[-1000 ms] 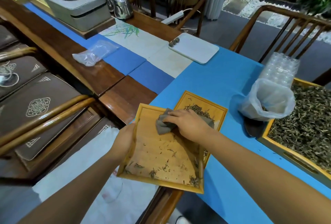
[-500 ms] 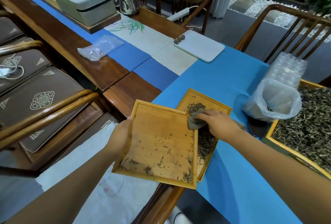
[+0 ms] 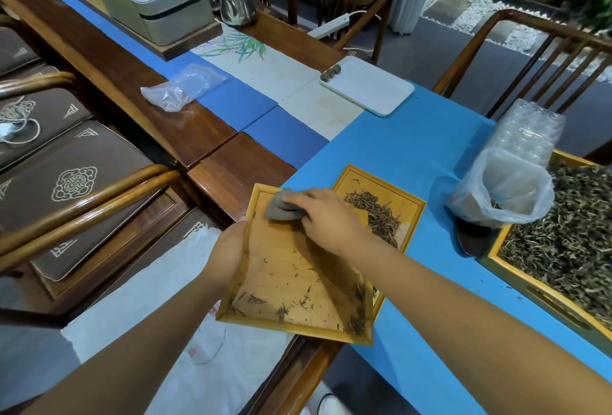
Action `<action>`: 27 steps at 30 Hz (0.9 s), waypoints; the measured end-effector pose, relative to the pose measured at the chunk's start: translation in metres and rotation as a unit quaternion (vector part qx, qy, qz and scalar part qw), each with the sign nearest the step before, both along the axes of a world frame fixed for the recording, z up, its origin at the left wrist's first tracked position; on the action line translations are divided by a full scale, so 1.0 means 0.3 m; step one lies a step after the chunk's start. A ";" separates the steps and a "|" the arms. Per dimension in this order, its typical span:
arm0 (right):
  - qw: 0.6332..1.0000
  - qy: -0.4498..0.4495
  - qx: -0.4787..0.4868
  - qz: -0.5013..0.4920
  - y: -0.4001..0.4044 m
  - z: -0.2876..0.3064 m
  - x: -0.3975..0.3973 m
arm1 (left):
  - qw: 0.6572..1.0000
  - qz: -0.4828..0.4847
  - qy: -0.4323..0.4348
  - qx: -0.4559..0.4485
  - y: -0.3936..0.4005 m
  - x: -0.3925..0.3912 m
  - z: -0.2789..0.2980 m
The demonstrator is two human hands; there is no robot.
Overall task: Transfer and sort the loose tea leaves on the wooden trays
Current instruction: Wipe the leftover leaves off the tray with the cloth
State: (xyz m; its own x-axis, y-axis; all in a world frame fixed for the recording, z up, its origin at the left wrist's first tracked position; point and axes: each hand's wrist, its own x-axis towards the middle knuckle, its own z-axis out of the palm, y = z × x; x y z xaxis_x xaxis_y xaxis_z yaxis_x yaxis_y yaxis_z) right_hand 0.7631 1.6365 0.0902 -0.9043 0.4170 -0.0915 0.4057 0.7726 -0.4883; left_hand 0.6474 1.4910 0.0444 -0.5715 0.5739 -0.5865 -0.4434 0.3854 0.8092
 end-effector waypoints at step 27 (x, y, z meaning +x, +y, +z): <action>0.977 -0.052 0.021 0.205 -0.162 -0.018 0.019 | 0.997 0.040 0.005 -0.059 0.070 -0.007 0.006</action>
